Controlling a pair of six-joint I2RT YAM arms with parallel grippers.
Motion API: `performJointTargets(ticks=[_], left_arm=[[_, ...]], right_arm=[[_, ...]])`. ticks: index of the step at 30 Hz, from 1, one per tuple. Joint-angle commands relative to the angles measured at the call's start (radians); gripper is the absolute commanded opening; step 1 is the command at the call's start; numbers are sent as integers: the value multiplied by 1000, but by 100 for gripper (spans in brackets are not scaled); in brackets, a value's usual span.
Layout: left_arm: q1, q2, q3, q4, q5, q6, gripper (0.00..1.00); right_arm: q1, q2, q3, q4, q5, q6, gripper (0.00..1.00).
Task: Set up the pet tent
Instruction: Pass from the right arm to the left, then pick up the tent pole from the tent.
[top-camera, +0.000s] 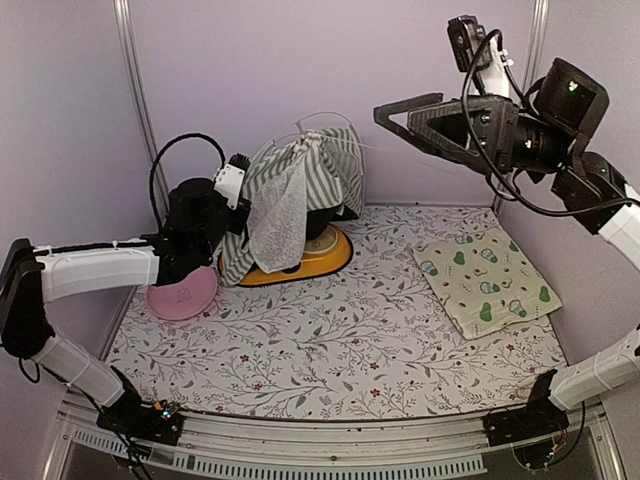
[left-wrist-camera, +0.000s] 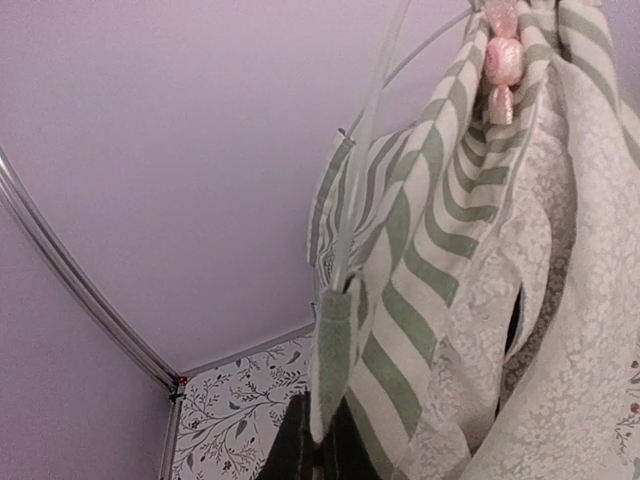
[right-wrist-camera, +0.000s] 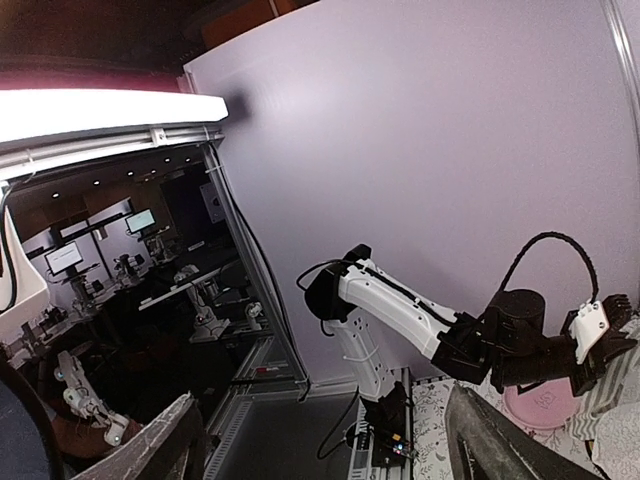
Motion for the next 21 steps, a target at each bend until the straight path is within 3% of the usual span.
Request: performJointTargets(ticks=[1,5,11,17,21], left_arm=[[66,-53,-21,96,137,16,0],[100,-72,-47,124,206,71,0],[125,-112,-102,193,276,151,0],[134,-134,-135,206,302,189,0],[134,-138,-151,224,303,208,0]], right_arm=[[3,-82,6,-356,186,-206,86],[1,-154,42,-501,321,-303,89],[0,-179,119,-731,434,-302,90],[-4,-193,13,-859,379,-217,87],[-10,-190,-84,-919,241,-167,82]])
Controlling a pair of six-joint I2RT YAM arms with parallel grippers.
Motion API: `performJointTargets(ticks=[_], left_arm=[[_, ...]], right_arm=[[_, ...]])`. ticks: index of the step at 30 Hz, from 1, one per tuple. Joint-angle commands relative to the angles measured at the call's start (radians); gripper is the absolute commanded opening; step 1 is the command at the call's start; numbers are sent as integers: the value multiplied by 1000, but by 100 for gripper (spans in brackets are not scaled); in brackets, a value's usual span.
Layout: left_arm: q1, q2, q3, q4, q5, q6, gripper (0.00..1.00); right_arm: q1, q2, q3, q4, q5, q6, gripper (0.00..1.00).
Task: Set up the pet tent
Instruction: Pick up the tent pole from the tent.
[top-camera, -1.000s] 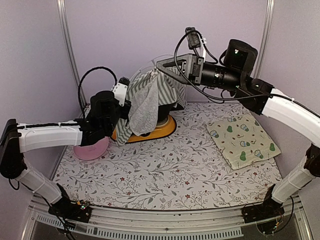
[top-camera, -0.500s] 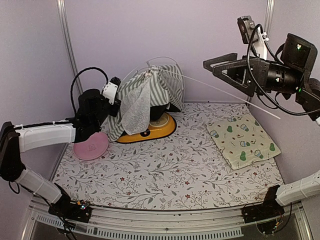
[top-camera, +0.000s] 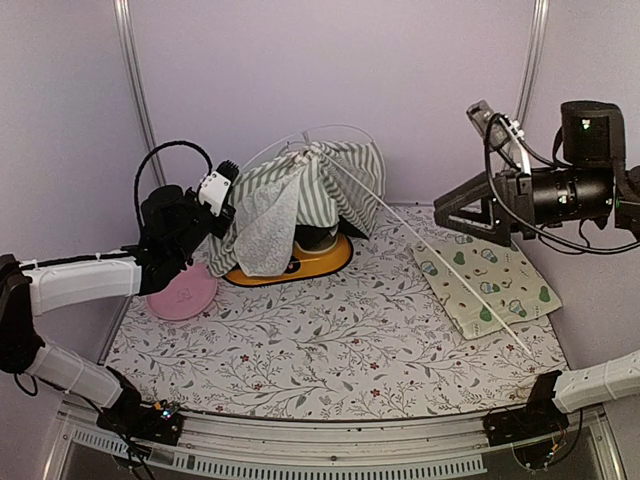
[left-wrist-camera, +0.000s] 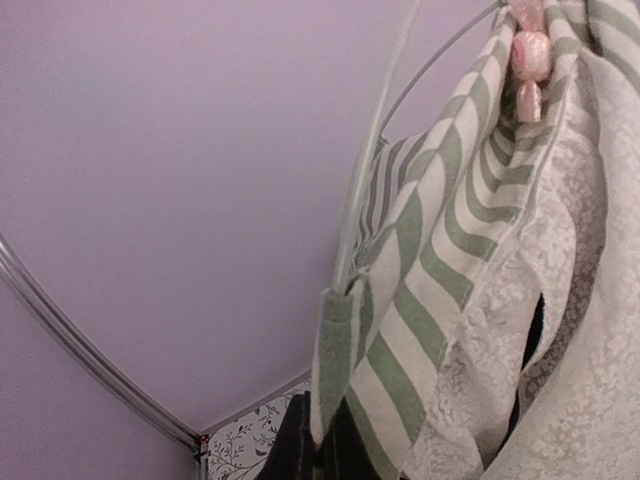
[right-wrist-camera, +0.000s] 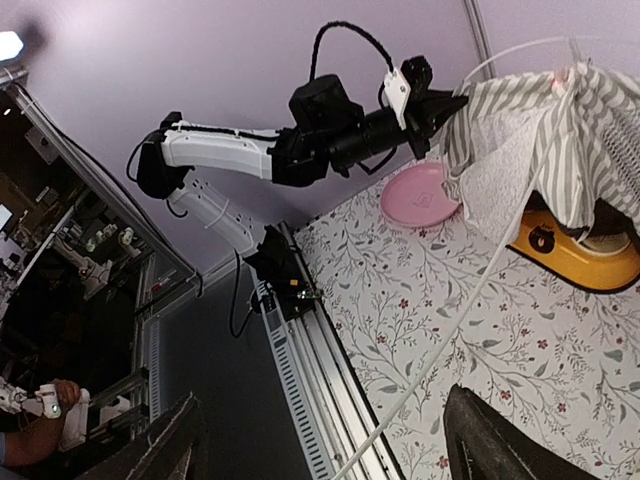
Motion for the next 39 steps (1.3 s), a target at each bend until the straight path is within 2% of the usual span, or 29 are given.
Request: performJointTargets(ticks=[1,7,9,14,23,30,39], left_arm=[[16,-31,-15,103,21,27,0],[21,-26,-17,117,25,44,0],[24,-23,-17,119,27,47,0],[30,-22,-21,127,40,47,0],[35,-18,-26,128,59,44,0],[35,-6,-24,125,64,40,0],[36,5,-15,121,59,41,0]], right_arm=[[-7,17,-108,-142,-145,78,80],[-14,-26,-264,-118,-302,163,72],[-24,-38,-290,-124,-337,176,65],[-58,-72,-300,-168,-419,179,57],[-68,-117,-310,-248,-478,172,52],[-68,-132,-334,-238,-542,181,46],[-69,-132,-361,-232,-614,152,26]])
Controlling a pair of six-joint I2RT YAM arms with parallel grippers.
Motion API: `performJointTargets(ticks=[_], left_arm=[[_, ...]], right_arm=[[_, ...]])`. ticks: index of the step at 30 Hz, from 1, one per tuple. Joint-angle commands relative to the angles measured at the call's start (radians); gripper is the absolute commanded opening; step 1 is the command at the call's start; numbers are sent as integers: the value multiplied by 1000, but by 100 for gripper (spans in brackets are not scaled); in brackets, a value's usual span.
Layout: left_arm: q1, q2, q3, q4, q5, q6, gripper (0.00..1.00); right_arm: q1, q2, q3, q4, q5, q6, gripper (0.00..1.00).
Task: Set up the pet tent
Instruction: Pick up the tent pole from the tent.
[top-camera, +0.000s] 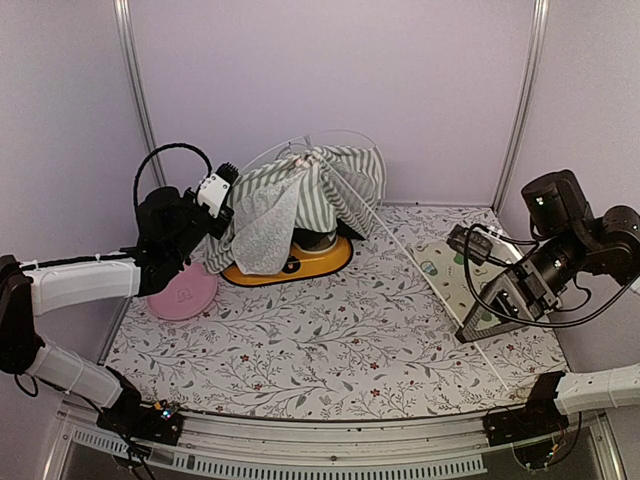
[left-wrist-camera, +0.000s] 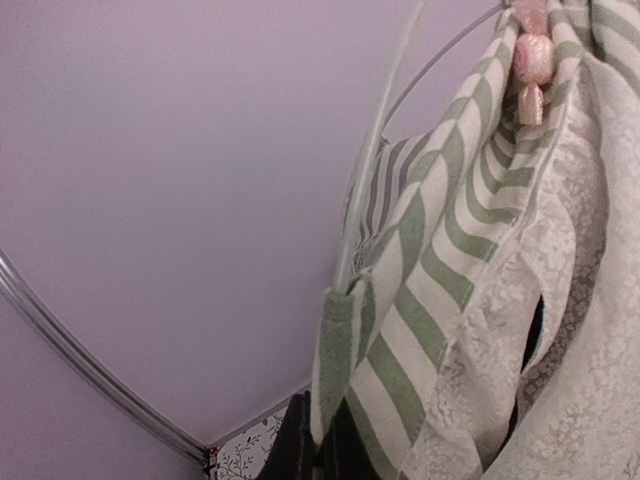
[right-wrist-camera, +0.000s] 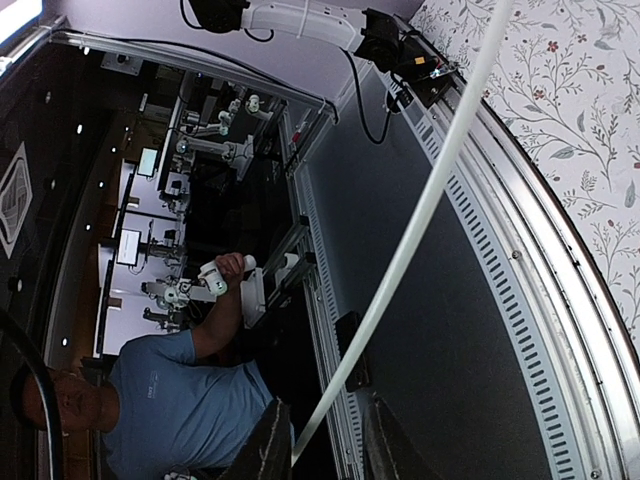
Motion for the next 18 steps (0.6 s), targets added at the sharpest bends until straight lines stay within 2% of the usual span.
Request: performJointTargets(ticks=[1,6,11,14,16,18], left_arm=[[14,9,8,77,5,-10,0],[14,15,18,64,6,-23,0],[14,7,38,33,8,-74,1],[14,-12,60,-10,21,-134,17],[14,-26,71,-29,30,-189,32],[12,-41,87,-55,27,-247,40]], right_arm=[[-5,-9,-15,7,-65,-21,24],[-5,11,-15,28,-87,-34,1],[-5,36,2,127,-86,-25,0],[-4,48,6,222,-62,4,0],[-4,53,3,292,-36,30,0],[0,54,-6,369,-6,55,0]])
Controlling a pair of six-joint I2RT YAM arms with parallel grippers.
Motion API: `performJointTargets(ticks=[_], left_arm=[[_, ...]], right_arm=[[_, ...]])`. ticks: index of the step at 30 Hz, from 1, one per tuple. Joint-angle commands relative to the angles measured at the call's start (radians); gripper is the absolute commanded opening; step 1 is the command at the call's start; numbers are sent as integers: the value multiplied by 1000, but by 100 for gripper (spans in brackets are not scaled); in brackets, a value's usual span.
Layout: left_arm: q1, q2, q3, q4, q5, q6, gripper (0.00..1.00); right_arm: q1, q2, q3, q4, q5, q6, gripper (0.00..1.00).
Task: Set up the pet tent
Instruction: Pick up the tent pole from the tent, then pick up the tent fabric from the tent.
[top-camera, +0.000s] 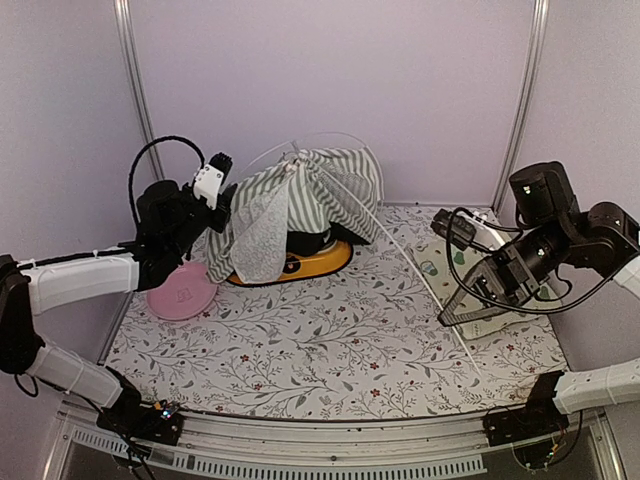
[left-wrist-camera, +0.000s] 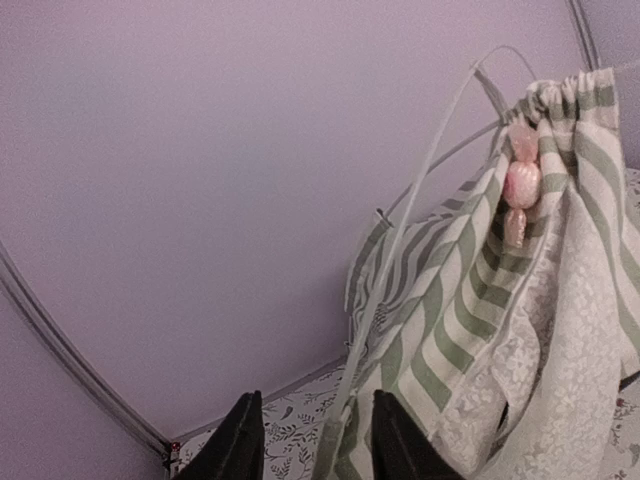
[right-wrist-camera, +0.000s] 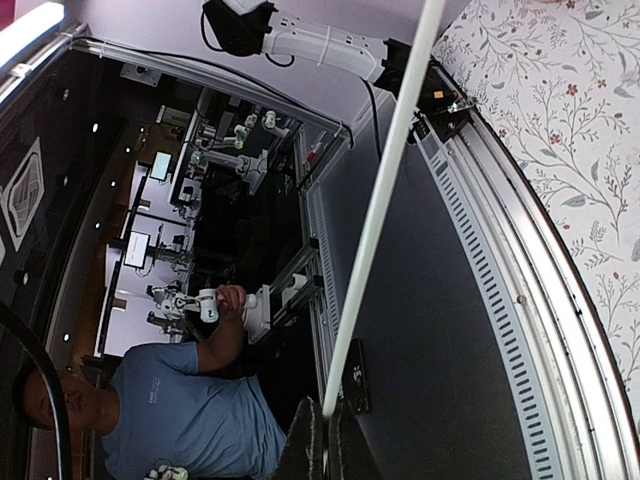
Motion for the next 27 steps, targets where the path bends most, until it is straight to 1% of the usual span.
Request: performJointTargets(ticks=[1,3,7,10,12,13,17,19,21,24,27], left_arm=[[5,-56,56,-30,19,-151,44],[-9,-87,56,-35,22,-205,49],[-76,-141,55,-52,-5,-283,51],[-170,-147,49,-46,-58,-313,52],[-247,-122,50,-42,-98,-340,52],[-274,-105,50,-35,-140,-354,53],[-358,-14,55,16,-217,-418,55],[-392,50,79,37,-251,-436,55],[-422,117,115,60,-328,-447,56],[-434,212,180,64,-401,-507,55],[-437,296,241,76,-437,-545,55]], right_arm=[[5,-1,-6,268,56,37,0],[21,0,-12,326,102,55,0],[43,9,-62,432,167,77,0],[61,29,-76,487,208,87,0],[70,39,-82,524,231,89,0],[72,44,-85,544,239,91,0],[77,58,-95,612,274,98,0],[80,64,-105,649,283,105,0],[88,73,-109,684,286,115,0],[101,87,-101,699,299,115,0],[107,96,-95,704,307,111,0]])
